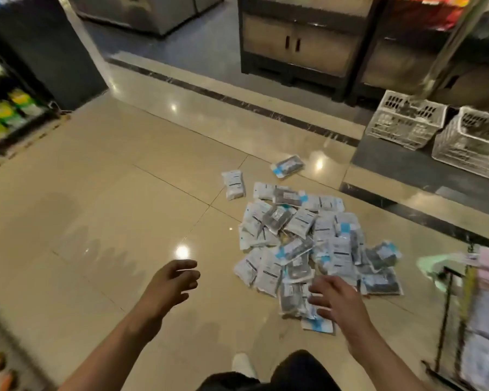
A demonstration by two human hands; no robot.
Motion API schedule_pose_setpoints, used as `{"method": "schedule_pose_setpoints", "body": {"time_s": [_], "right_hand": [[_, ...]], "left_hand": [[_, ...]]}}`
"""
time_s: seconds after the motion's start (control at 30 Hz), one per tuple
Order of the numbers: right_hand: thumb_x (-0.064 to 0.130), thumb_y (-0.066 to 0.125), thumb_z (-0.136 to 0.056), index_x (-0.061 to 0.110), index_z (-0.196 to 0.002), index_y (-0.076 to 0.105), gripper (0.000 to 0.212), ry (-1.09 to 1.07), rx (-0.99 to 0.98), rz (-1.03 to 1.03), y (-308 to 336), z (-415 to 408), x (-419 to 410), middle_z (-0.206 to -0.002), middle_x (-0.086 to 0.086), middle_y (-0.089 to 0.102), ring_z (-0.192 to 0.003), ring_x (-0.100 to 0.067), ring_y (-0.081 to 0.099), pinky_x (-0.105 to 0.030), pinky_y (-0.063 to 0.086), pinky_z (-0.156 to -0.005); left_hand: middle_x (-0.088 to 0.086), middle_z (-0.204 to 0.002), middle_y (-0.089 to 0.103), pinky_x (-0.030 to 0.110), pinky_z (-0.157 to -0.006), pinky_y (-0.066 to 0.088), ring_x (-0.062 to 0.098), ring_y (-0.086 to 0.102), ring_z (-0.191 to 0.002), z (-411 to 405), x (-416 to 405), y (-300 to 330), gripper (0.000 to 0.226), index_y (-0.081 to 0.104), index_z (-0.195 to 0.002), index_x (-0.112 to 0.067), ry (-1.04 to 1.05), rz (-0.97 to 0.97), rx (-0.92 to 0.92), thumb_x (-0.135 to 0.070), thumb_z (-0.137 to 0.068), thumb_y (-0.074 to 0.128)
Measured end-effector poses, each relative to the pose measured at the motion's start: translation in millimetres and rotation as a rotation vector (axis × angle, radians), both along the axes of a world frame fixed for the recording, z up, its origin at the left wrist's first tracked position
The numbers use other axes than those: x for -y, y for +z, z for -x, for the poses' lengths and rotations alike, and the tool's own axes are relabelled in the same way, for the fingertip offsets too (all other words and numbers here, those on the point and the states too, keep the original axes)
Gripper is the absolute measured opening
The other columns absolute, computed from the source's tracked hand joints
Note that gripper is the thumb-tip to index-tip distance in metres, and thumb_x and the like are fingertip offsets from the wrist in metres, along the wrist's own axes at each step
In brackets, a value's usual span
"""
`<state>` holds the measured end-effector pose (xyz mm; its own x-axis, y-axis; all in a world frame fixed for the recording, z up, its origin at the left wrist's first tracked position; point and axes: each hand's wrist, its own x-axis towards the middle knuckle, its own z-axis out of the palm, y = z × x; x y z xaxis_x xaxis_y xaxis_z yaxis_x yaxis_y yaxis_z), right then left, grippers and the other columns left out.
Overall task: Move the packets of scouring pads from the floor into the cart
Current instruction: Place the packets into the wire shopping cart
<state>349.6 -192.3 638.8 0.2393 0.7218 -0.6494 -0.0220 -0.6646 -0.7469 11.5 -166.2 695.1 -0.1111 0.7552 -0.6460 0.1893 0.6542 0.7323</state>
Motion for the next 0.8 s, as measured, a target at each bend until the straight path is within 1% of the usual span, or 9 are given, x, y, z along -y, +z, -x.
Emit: {"method": "schedule_pose_setpoints", "body": {"time_s": [0.07, 0.1, 0.23, 0.3, 0.33, 0.43, 0.6, 0.73, 0.8], "right_hand": [[0.029, 0.068, -0.102, 0.014, -0.11, 0.072, 0.018, 0.065, -0.011, 0.01, 4, 25, -19, -0.105, -0.011, 0.078, -0.094, -0.029, 0.075, -0.029, 0.058, -0.064], [0.03, 0.068, -0.102, 0.014, -0.111, 0.071, 0.019, 0.097, -0.013, 0.013, 5, 35, -28, -0.105, -0.01, 0.078, -0.096, -0.029, 0.075, -0.028, 0.058, -0.063], [0.033, 0.068, -0.101, 0.02, -0.107, 0.072, 0.014, 0.258, 0.046, 0.027, 0, 61, -72, -0.107, -0.007, 0.077, -0.098, -0.027, 0.075, -0.036, 0.058, -0.077], [0.035, 0.069, -0.1, 0.023, -0.108, 0.072, 0.014, 0.317, 0.061, 0.011, -4, 72, -101, -0.107, -0.004, 0.077, -0.094, -0.02, 0.076, -0.036, 0.058, -0.08], [0.035, 0.069, -0.1, 0.023, -0.109, 0.072, 0.015, 0.335, 0.068, 0.008, -5, 77, -117, -0.108, -0.003, 0.077, -0.091, -0.017, 0.077, -0.033, 0.058, -0.078], [0.034, 0.069, -0.1, 0.021, -0.109, 0.072, 0.017, 0.352, 0.028, -0.004, -5, 96, -165, -0.106, -0.003, 0.077, -0.09, -0.017, 0.076, -0.028, 0.055, -0.074], [0.029, 0.069, -0.101, 0.019, -0.105, 0.072, 0.011, 0.339, 0.003, 0.035, -16, 120, -234, -0.104, -0.006, 0.077, -0.089, -0.02, 0.076, -0.035, 0.059, -0.081], [0.031, 0.068, -0.101, 0.02, -0.106, 0.072, 0.013, 0.341, 0.002, 0.06, -22, 128, -280, -0.106, -0.007, 0.077, -0.088, -0.021, 0.076, -0.029, 0.058, -0.073], [0.031, 0.068, -0.101, 0.02, -0.106, 0.072, 0.013, 0.342, 0.009, 0.074, -24, 128, -298, -0.104, -0.006, 0.077, -0.09, -0.022, 0.076, -0.028, 0.057, -0.073]], "left_hand": [[0.001, -0.114, 0.077, 0.038, -0.096, 0.056, 0.015, 0.074, -0.106, 23, -6, -4, 0.05, 0.071, -0.12, -0.028, 0.04, 0.016, -0.007, -0.041, -0.072, 0.072], [0.001, -0.114, 0.077, 0.038, -0.096, 0.056, 0.015, 0.074, -0.105, 32, -10, -7, 0.05, 0.071, -0.12, -0.028, 0.064, 0.026, -0.007, -0.041, -0.071, 0.073], [0.0, -0.113, 0.077, 0.039, -0.096, 0.056, 0.016, 0.075, -0.106, 53, -33, -24, 0.048, 0.072, -0.119, -0.029, 0.126, 0.056, 0.002, -0.04, -0.072, 0.075], [0.0, -0.114, 0.077, 0.039, -0.096, 0.056, 0.015, 0.075, -0.106, 63, -55, -34, 0.04, 0.071, -0.119, -0.028, 0.13, 0.069, 0.005, -0.034, -0.081, 0.079], [0.001, -0.115, 0.076, 0.038, -0.095, 0.056, 0.015, 0.074, -0.106, 67, -67, -36, 0.033, 0.07, -0.12, -0.027, 0.122, 0.079, -0.005, -0.029, -0.088, 0.079], [0.001, -0.116, 0.075, 0.036, -0.092, 0.056, 0.014, 0.074, -0.105, 78, -107, -34, 0.023, 0.07, -0.12, -0.028, 0.13, 0.068, -0.038, -0.023, -0.097, 0.071], [0.003, -0.113, 0.075, 0.036, -0.09, 0.055, 0.017, 0.073, -0.105, 94, -176, -21, 0.021, 0.07, -0.118, -0.026, 0.118, 0.085, -0.084, -0.022, -0.098, 0.069], [0.004, -0.115, 0.075, 0.036, -0.089, 0.055, 0.018, 0.072, -0.106, 102, -231, -22, 0.02, 0.069, -0.119, -0.026, 0.123, 0.09, -0.105, -0.022, -0.099, 0.069], [0.004, -0.116, 0.074, 0.037, -0.09, 0.055, 0.019, 0.071, -0.108, 107, -258, -23, 0.02, 0.068, -0.12, -0.026, 0.111, 0.097, -0.101, -0.023, -0.1, 0.068]]}}
